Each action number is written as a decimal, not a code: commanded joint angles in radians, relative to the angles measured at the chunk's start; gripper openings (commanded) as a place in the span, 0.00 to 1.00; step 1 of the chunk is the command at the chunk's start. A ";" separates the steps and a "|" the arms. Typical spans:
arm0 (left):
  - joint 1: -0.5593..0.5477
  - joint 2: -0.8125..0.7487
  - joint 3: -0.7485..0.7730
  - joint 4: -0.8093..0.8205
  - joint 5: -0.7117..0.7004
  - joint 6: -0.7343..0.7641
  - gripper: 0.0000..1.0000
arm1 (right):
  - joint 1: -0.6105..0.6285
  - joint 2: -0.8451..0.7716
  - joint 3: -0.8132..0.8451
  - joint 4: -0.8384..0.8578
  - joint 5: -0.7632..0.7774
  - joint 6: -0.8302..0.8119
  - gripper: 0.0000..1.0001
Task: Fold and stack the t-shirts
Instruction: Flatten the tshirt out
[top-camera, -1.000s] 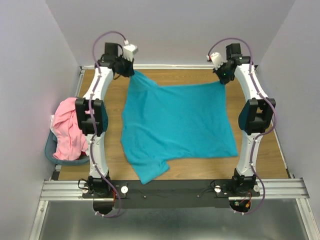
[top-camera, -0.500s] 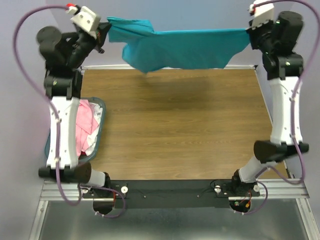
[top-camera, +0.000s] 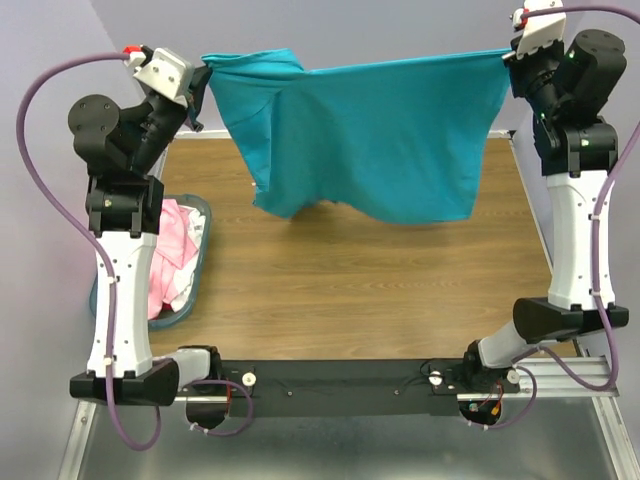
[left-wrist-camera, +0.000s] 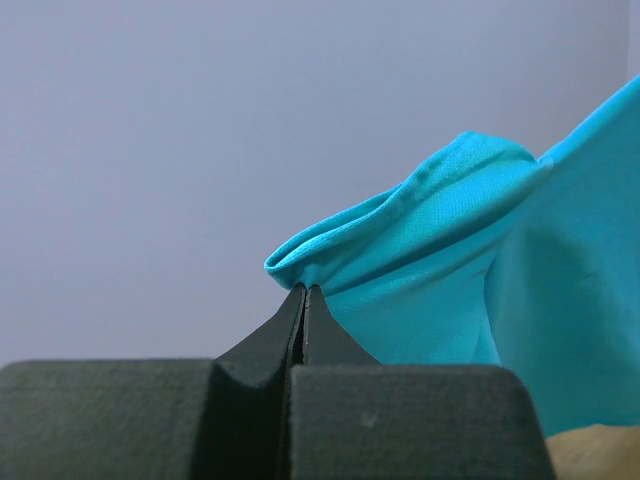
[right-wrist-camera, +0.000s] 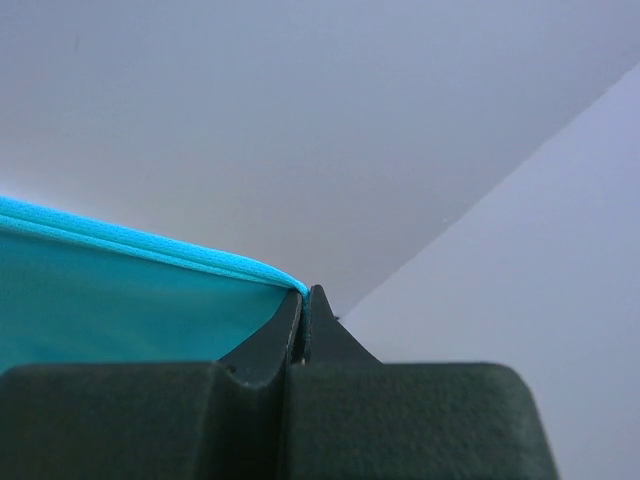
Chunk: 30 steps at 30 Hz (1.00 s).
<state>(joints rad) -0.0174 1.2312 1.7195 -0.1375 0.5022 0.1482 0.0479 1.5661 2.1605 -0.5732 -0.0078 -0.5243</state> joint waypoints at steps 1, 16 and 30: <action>0.010 -0.128 -0.023 0.039 -0.100 0.024 0.00 | -0.008 -0.146 -0.053 0.019 0.036 -0.022 0.01; 0.010 -0.375 -0.092 0.022 -0.033 0.070 0.00 | -0.008 -0.363 -0.139 0.012 0.035 -0.013 0.01; 0.010 -0.756 -0.189 -0.022 -0.117 0.139 0.00 | -0.008 -0.712 -0.283 0.012 0.029 -0.008 0.01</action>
<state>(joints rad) -0.0170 0.4942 1.5124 -0.1253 0.4938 0.2222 0.0513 0.8677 1.9129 -0.5606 -0.0578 -0.5240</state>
